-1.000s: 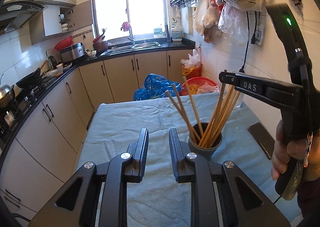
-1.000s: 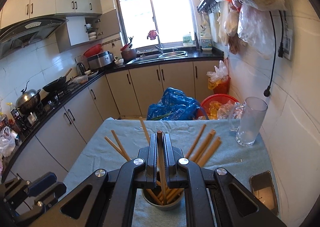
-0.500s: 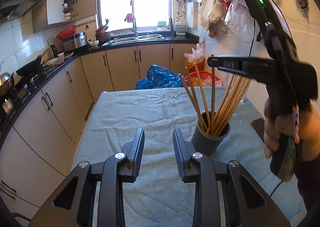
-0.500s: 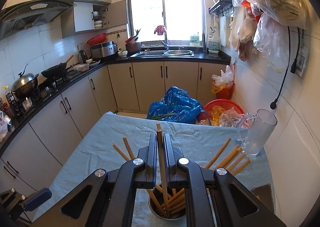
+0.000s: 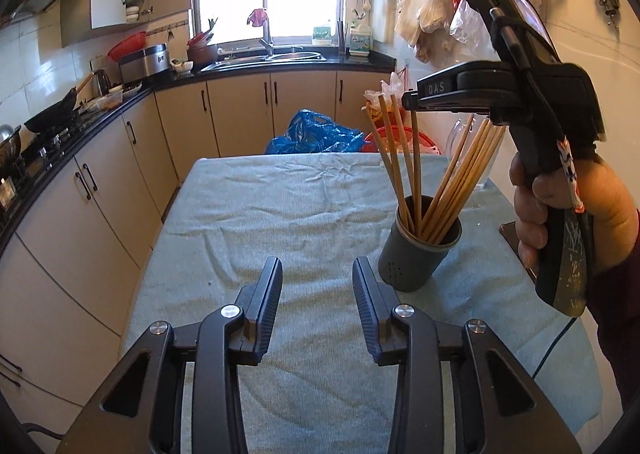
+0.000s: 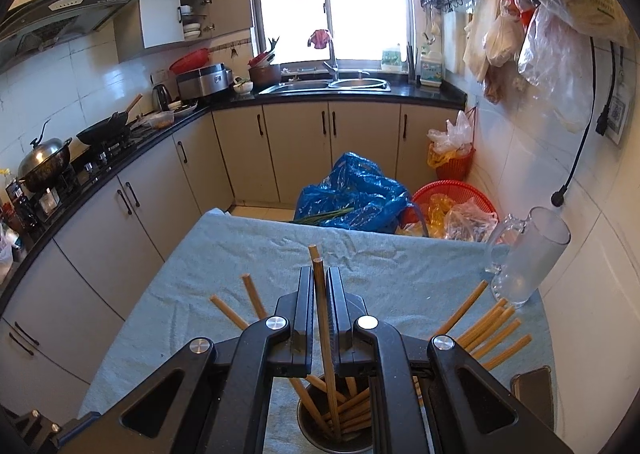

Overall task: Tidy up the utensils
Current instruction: 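Withdraw both open tools upward away from the black cup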

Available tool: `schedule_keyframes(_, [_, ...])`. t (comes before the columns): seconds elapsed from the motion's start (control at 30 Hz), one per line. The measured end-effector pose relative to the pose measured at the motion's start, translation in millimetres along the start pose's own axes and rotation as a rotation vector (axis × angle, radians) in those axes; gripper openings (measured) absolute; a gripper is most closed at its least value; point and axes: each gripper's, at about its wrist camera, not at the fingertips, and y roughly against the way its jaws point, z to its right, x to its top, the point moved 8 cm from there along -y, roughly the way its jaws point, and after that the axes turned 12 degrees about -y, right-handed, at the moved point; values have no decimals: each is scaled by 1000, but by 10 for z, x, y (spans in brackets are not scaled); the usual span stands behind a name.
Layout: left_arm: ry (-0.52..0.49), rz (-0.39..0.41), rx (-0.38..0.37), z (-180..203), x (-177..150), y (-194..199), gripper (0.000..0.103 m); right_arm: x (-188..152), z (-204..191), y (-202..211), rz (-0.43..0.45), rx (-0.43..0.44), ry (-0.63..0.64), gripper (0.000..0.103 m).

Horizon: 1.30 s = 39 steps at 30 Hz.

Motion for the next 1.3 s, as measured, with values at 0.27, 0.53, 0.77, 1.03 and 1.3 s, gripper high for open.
schedule_keyframes(0.27, [5, -17, -11, 34, -51, -63, 37, 3, 0, -10, -6, -5, -5, 7])
schedule_keyframes(0.53, [10, -23, -3, 33, -64, -93, 41, 9, 10, -5, -9, 0, -15, 7])
schedule_keyframes(0.77, [0, -25, 0, 55, -92, -84, 42, -12, -22, 9, -24, 17, -20, 20])
schedule_keyframes(1.03, [6, -24, 0, 50, -101, -30, 44, 52, 4, 187, 10, 31, -41, 53])
schedule_keyframes(1.3, [17, -8, 5, 68, -118, 132, 44, 65, 177, 592, 56, 37, -77, 63])
